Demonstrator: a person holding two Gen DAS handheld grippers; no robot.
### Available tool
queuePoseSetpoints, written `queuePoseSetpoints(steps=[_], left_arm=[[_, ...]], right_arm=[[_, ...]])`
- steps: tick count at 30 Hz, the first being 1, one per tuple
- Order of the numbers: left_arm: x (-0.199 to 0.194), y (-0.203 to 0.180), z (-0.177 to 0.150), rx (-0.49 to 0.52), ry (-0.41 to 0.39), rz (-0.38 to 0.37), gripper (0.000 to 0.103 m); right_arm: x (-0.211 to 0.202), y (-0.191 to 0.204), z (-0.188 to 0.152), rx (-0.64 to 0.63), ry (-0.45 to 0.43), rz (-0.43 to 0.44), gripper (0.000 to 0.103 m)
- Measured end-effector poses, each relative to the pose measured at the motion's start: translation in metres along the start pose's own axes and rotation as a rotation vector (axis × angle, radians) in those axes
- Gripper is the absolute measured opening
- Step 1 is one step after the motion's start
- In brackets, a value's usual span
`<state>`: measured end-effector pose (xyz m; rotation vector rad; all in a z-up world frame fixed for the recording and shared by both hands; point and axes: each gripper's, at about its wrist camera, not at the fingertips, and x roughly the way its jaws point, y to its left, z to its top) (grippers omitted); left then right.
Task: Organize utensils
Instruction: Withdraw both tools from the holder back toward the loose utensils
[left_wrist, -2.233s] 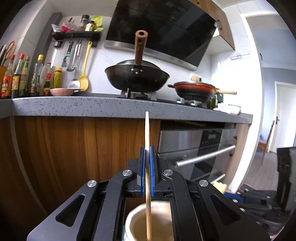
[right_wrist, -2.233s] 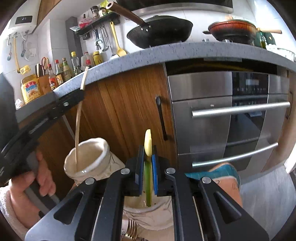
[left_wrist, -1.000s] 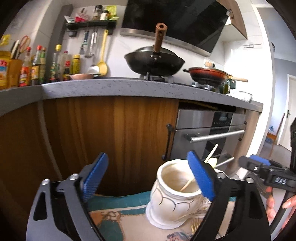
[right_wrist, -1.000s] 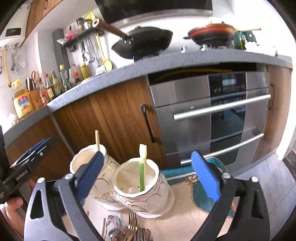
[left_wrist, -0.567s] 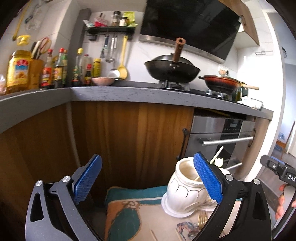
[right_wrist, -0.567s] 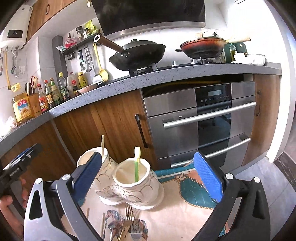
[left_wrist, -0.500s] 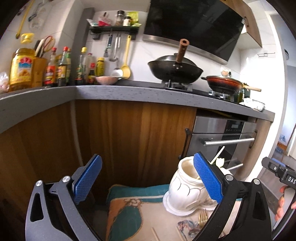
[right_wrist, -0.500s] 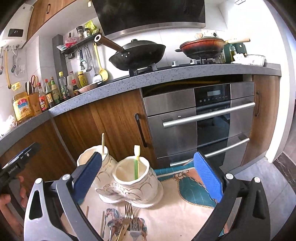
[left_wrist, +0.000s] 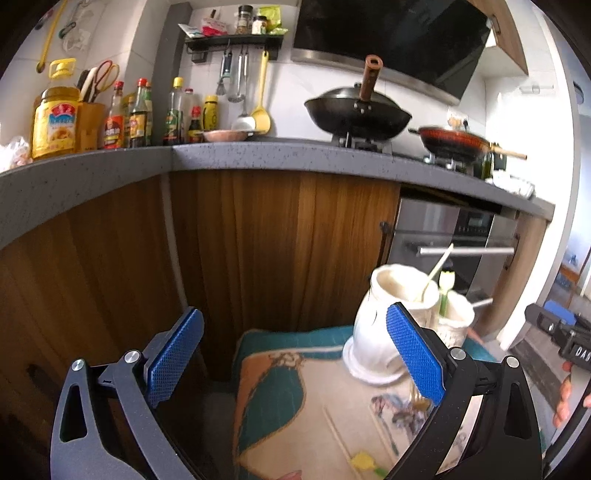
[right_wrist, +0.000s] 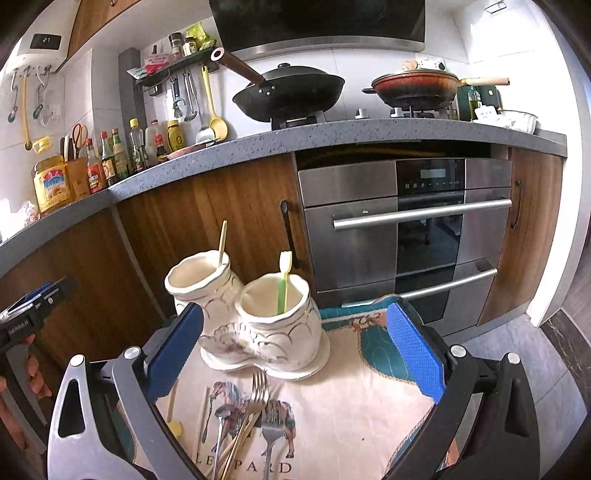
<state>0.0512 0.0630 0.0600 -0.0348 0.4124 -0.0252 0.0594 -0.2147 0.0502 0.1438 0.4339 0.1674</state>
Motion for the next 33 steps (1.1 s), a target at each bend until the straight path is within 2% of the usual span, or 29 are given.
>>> queuePoseSetpoints(steps=[8, 13, 15, 19, 28, 33], left_arm=[[0.002, -0.007, -0.02, 0.038, 0.055, 0.019, 0.098], [-0.001, -0.012, -0.03, 0.068, 0.015, 0.04, 0.098], [-0.001, -0.015, -0.033, 0.077, 0.026, 0.03, 0.098], [0.004, -0.018, -0.043, 0.084, 0.086, 0.006, 0.098], [0.02, -0.02, -0.082, 0.076, 0.282, -0.069, 0.098], [0.033, -0.032, -0.102, 0.149, 0.356, -0.047, 0.098]], right_arm=[[0.003, 0.003, -0.016, -0.019, 0.04, -0.005, 0.098], [0.004, 0.005, -0.026, -0.04, 0.069, -0.007, 0.098], [0.003, 0.004, -0.03, -0.041, 0.085, -0.002, 0.098], [0.002, 0.0, -0.04, -0.039, 0.123, 0.005, 0.098], [0.011, -0.008, -0.074, -0.044, 0.253, 0.019, 0.098], [0.018, -0.004, -0.09, -0.08, 0.303, 0.03, 0.098]])
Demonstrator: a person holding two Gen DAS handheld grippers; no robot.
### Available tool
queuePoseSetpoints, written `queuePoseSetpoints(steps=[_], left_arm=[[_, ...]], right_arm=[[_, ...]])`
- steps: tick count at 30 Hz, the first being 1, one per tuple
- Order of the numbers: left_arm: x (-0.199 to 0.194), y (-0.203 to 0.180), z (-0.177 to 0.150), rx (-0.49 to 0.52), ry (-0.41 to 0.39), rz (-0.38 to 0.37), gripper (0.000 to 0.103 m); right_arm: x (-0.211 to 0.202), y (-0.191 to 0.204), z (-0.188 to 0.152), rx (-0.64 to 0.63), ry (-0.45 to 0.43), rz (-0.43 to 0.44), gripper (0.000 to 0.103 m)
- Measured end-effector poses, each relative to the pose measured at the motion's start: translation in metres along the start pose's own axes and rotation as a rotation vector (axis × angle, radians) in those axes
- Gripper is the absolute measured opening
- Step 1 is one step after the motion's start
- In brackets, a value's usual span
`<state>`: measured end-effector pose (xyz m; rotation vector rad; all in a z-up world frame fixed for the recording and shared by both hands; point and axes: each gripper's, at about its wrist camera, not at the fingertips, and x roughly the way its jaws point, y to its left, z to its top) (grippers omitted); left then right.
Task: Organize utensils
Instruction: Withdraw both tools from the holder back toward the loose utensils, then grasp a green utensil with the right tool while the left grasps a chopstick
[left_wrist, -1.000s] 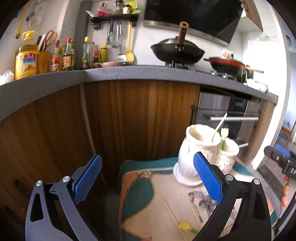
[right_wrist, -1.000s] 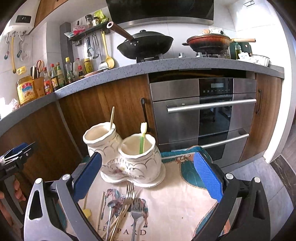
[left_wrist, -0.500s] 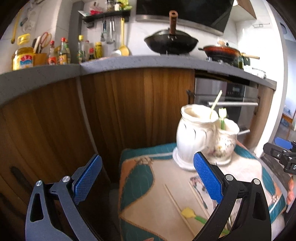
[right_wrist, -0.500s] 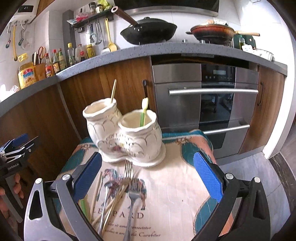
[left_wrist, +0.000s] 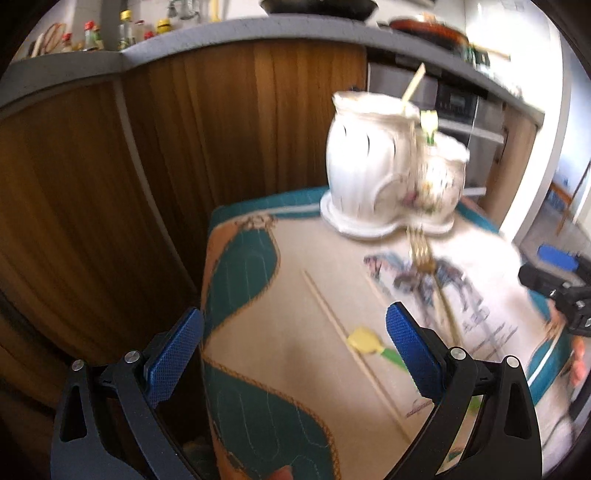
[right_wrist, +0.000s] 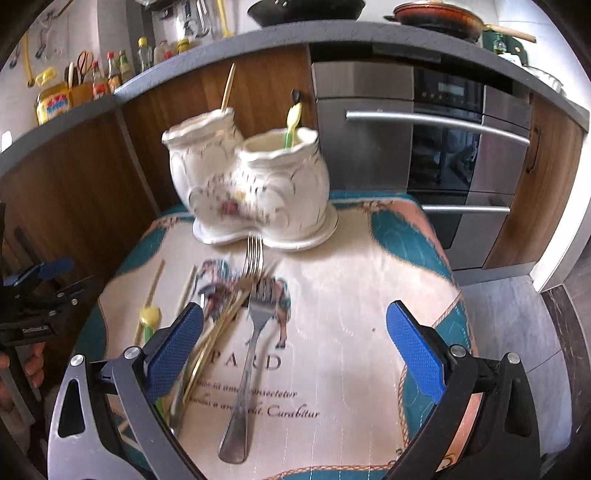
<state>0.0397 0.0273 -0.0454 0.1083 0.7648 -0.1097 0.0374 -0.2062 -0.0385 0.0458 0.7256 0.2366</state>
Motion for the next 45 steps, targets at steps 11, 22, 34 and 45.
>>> queuePoseSetpoints(steps=[11, 22, 34, 45], left_arm=[[0.016, 0.016, -0.012, -0.011, 0.098, -0.011, 0.098], [0.003, 0.029, -0.005, -0.026, 0.03, 0.0, 0.098], [0.004, 0.032, -0.005, -0.043, 0.042, -0.026, 0.098], [0.029, -0.008, -0.015, -0.02, 0.185, -0.121, 0.094]], right_arm=[[0.011, 0.038, -0.014, -0.147, 0.095, 0.151, 0.092], [0.042, 0.112, -0.02, -0.337, 0.239, 0.311, 0.032], [0.056, 0.121, -0.022, -0.363, 0.248, 0.309, 0.01], [0.011, 0.051, -0.005, -0.187, 0.099, 0.307, 0.01]])
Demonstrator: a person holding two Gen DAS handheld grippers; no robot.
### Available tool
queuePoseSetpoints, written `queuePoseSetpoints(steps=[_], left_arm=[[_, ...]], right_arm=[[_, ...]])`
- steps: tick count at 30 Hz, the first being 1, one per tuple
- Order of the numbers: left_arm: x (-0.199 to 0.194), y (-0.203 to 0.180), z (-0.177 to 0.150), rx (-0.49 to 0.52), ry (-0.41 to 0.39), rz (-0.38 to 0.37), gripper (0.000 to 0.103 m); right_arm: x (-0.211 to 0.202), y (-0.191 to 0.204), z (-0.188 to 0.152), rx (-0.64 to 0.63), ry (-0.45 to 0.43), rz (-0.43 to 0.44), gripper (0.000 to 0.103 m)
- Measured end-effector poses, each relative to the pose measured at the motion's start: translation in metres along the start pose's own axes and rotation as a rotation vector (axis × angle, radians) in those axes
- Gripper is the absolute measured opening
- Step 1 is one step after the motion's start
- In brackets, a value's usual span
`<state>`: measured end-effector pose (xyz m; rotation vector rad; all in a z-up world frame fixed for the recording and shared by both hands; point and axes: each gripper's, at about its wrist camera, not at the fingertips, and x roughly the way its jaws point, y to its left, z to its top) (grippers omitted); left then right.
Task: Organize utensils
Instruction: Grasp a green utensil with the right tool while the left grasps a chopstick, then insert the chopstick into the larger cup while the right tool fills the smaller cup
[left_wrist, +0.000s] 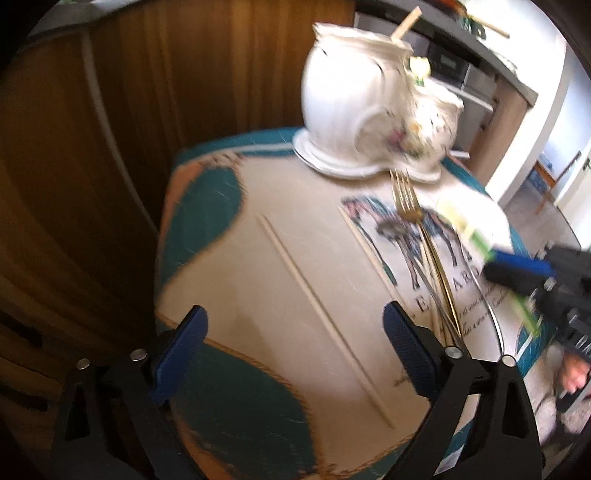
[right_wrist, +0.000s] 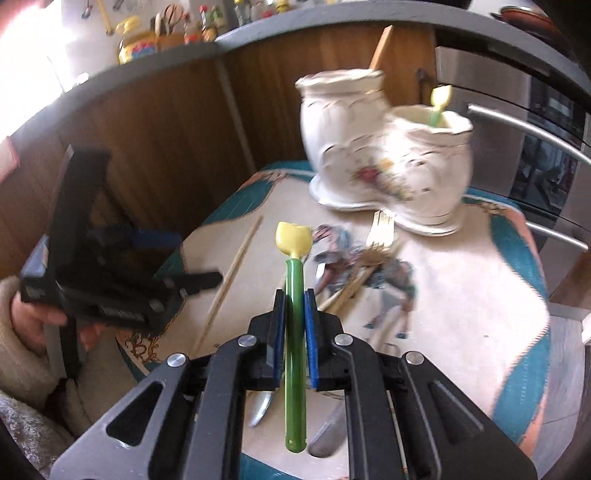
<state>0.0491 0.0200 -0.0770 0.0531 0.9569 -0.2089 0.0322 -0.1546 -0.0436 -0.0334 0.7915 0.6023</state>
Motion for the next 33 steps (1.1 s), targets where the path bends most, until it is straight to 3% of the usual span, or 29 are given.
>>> queuePoseSetpoints(steps=[2, 4, 6, 7, 9, 10, 15, 21, 24, 33], left_arm=[[0.009, -0.009, -0.001, 0.022, 0.027, 0.021, 0.088], [0.02, -0.017, -0.001, 0.047, 0.059, 0.041, 0.064], [0.022, -0.021, 0.001, 0.075, 0.05, 0.082, 0.054], [0.022, -0.023, 0.002, 0.079, 0.051, 0.079, 0.039], [0.024, -0.024, 0.006, 0.085, 0.06, 0.095, 0.018], [0.024, -0.023, 0.007, 0.082, 0.063, 0.1, 0.014], [0.02, -0.013, 0.007, 0.074, 0.069, 0.082, 0.005], [0.007, -0.003, 0.002, 0.06, 0.041, 0.055, 0.005], [-0.01, 0.001, 0.005, 0.048, -0.015, 0.038, 0.005], [-0.077, 0.003, 0.039, 0.054, -0.304, -0.014, 0.005]], right_arm=[[-0.009, -0.005, -0.002, 0.011, -0.019, -0.001, 0.01], [-0.014, -0.005, -0.005, 0.019, -0.029, 0.001, 0.01], [-0.017, -0.008, -0.007, 0.022, -0.035, 0.003, 0.01], [-0.019, -0.008, -0.009, 0.024, -0.039, 0.005, 0.01], [-0.022, -0.012, -0.01, 0.031, -0.045, 0.009, 0.01], [-0.022, -0.013, -0.01, 0.037, -0.049, 0.008, 0.01], [-0.023, -0.025, -0.008, 0.069, -0.067, 0.0, 0.01], [-0.027, -0.034, -0.007, 0.104, -0.095, -0.013, 0.01], [-0.028, -0.036, -0.004, 0.114, -0.111, -0.019, 0.01], [-0.05, -0.045, 0.035, 0.104, -0.235, -0.068, 0.01]])
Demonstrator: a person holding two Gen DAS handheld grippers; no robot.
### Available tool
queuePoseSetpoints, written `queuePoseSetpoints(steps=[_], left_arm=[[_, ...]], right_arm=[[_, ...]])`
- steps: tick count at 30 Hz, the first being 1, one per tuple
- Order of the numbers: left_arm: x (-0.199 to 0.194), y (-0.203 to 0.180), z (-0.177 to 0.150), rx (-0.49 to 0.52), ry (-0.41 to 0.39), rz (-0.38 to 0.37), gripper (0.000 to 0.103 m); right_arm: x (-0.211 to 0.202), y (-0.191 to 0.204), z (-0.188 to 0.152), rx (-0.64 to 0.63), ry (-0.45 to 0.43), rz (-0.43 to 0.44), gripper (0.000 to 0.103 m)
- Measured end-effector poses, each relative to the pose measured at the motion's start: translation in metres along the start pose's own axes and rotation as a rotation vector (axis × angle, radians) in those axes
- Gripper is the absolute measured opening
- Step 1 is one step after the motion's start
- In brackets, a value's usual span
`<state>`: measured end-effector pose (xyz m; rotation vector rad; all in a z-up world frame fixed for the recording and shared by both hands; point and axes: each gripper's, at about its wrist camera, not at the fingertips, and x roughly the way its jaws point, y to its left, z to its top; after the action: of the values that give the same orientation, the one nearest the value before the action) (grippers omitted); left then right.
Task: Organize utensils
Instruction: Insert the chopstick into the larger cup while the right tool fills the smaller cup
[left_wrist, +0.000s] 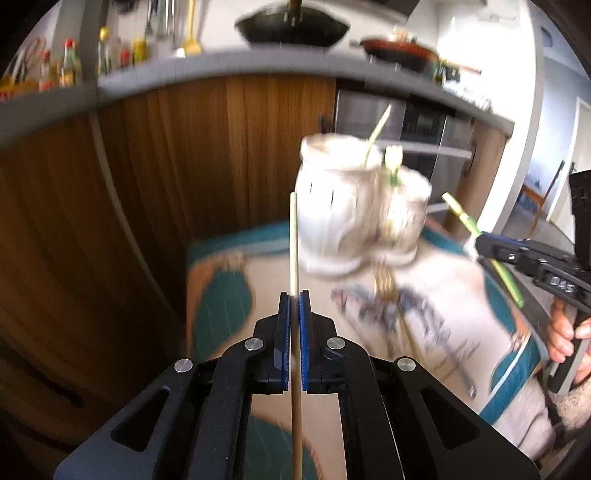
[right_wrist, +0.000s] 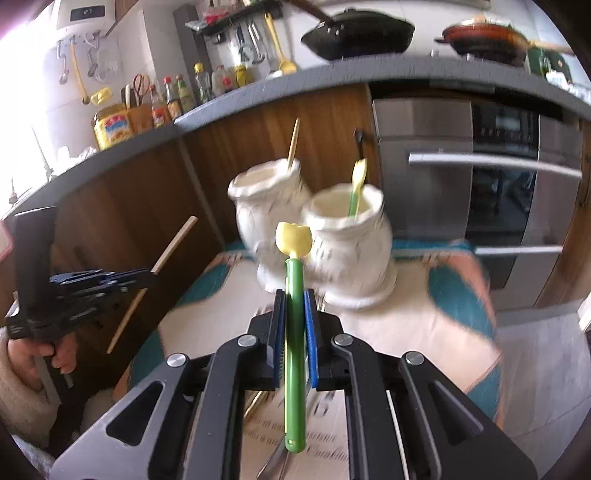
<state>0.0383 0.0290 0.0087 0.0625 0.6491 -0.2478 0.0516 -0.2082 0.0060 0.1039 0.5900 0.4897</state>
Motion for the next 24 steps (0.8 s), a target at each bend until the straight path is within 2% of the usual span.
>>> queuePoseSetpoints(steps=[5, 13, 15, 19, 24], left_arm=[[-0.003, -0.004, 0.04, 0.003, -0.147, -0.042, 0.005], [0.034, 0.0, 0.115, -0.074, -0.317, -0.12, 0.005], [0.045, 0.003, 0.131, -0.112, -0.359, -0.143, 0.005], [0.065, -0.002, 0.151, -0.134, -0.425, -0.137, 0.005], [0.089, -0.004, 0.156, -0.151, -0.443, -0.141, 0.005]], right_arm=[[0.0, -0.009, 0.038, 0.011, -0.102, -0.02, 0.01], [0.03, -0.037, 0.096, 0.112, -0.226, 0.017, 0.01], [0.038, -0.044, 0.103, 0.139, -0.246, 0.017, 0.01], [0.057, -0.056, 0.106, 0.182, -0.27, 0.017, 0.01], [0.081, -0.064, 0.101, 0.22, -0.281, 0.042, 0.01]])
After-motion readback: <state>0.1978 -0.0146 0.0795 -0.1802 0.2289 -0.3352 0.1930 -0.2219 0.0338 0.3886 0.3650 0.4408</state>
